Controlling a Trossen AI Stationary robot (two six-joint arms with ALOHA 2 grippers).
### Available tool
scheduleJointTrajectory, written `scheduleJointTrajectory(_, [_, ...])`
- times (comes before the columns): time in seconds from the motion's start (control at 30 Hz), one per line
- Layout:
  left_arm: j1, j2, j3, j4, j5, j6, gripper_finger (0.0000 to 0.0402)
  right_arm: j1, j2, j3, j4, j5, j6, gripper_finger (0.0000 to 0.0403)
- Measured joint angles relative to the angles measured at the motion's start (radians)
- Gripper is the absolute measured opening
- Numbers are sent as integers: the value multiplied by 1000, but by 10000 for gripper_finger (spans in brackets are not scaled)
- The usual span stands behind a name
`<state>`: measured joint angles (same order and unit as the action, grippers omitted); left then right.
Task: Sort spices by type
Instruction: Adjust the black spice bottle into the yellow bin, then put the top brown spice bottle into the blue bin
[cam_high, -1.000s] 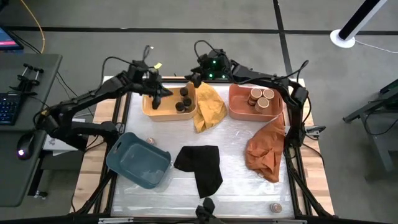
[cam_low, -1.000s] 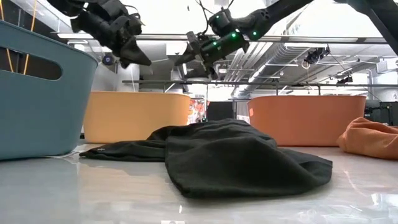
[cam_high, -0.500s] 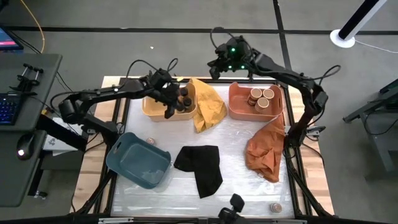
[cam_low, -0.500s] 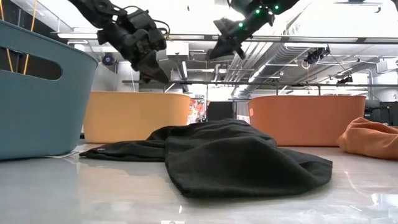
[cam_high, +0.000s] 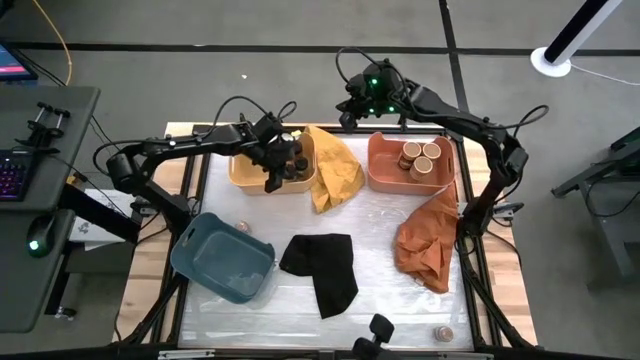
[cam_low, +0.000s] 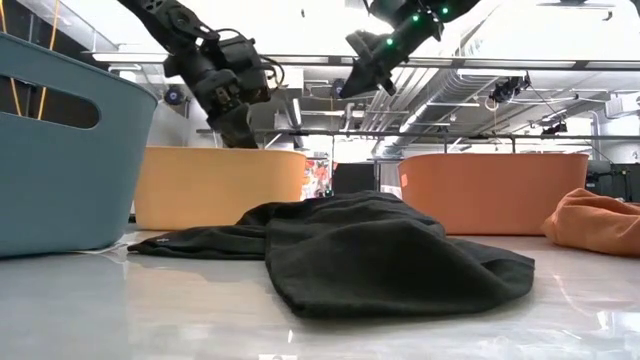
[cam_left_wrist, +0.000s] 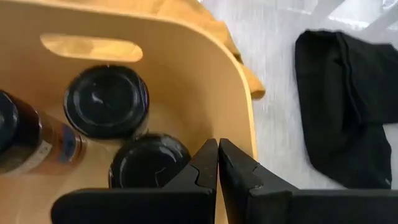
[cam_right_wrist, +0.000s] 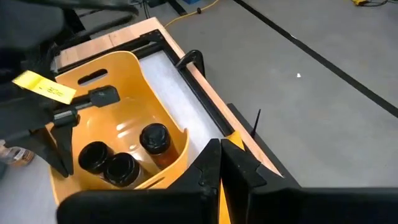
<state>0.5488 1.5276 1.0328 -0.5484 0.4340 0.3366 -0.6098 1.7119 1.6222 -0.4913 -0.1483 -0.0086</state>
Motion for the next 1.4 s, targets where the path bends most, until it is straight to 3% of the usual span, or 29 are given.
scheduleJointTrajectory(1.2, [27,31,0,21,-259,138,0,-1,1,0,3,0,8,0])
scheduleJointTrajectory(1.4, [29,-1,149,-287,-216,119,0,-1,1,0,11,0,6,0])
